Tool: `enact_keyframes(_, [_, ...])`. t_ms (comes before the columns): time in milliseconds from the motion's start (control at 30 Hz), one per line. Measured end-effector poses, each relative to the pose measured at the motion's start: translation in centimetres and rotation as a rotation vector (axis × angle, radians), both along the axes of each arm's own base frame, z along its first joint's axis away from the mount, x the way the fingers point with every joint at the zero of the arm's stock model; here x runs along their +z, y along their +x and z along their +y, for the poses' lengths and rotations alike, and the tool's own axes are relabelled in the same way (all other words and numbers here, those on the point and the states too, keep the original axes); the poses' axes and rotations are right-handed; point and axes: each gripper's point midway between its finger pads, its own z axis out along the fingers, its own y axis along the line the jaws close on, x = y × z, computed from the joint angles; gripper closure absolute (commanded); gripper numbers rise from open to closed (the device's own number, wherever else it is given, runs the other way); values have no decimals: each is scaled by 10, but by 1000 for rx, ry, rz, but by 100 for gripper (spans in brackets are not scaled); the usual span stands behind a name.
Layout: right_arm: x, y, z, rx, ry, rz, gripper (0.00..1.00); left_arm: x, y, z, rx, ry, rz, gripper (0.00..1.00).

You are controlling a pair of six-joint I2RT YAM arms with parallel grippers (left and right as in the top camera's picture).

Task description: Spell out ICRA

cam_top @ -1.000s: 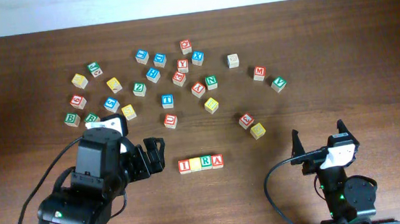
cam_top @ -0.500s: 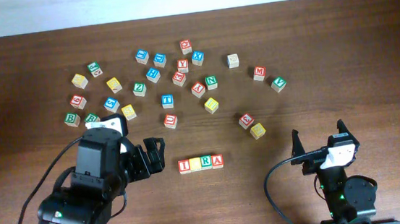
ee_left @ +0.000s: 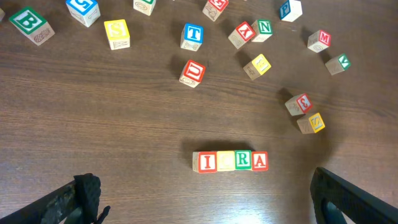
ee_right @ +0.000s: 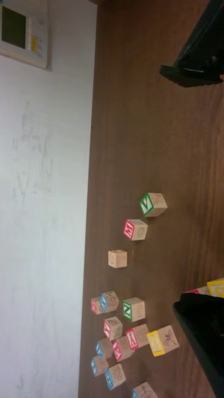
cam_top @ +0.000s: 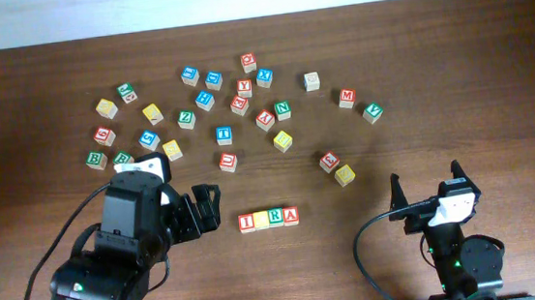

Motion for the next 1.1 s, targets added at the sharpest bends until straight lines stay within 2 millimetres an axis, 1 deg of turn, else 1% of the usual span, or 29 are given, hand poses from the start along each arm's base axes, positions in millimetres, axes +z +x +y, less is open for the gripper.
enact_keyframes(433, [0,0,0,0,0,0,2,0,1,3,11,13,-5,1])
enact_keyframes(533, [0,0,0,0,0,0,2,2,0,4,-16,38,-23,1])
enact_keyframes(600, [0,0,0,0,0,0,2,-1,-4,10,-36,65,-41,1])
enact_keyframes(733, [0,0,0,0,0,-2,2,-21,-22,32,6,84,-67,1])
enact_keyframes(800, [1,0,0,-1,0,-2,2,-22,-25,35,-8,76,-168,1])
enact_keyframes(900, [1,0,0,-1,-1,-2,2,-12,-23,27,-101,60,-400,1])
enact_keyframes(967, [1,0,0,-1,-1,-2,2,-11,-22,27,-114,59,-484,1])
enact_keyframes(1033, [1,0,0,-1,0,-3,2,-14,-22,29,-111,60,-555,1])
enact_keyframes(1100, [1,0,0,-1,0,-2,2,-12,-16,29,-108,51,-641,1])
